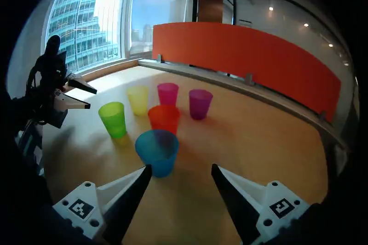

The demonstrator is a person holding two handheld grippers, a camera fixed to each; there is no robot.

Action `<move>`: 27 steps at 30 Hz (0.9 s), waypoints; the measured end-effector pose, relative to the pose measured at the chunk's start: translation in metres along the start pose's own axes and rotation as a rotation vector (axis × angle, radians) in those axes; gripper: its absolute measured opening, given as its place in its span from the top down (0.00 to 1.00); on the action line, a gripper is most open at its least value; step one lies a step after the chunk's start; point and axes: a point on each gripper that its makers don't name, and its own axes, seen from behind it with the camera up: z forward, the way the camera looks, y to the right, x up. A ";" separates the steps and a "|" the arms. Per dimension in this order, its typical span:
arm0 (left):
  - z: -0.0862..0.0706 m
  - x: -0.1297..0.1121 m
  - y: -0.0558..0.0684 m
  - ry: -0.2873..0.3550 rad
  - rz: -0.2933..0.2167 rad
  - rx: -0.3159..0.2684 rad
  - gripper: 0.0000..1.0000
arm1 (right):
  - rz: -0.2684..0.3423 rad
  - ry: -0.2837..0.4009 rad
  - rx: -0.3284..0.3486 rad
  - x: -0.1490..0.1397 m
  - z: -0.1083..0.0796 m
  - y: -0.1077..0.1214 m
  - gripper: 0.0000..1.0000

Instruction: Pour water

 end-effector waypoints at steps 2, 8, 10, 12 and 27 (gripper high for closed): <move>-0.001 0.002 -0.004 0.018 -0.010 0.016 0.02 | 0.010 0.019 -0.012 0.005 -0.002 0.003 0.00; -0.006 0.003 -0.020 0.056 -0.051 0.072 0.02 | 0.032 0.068 -0.061 0.016 -0.007 0.013 0.00; -0.007 0.005 -0.025 0.072 -0.068 0.088 0.02 | 0.037 0.081 -0.076 0.019 -0.008 0.016 0.00; -0.009 0.006 -0.029 0.088 -0.083 0.106 0.02 | 0.043 0.093 -0.090 0.021 -0.010 0.019 0.00; -0.029 0.030 -0.060 0.211 -0.145 0.234 0.01 | 0.109 0.189 -0.223 0.041 -0.014 0.043 0.00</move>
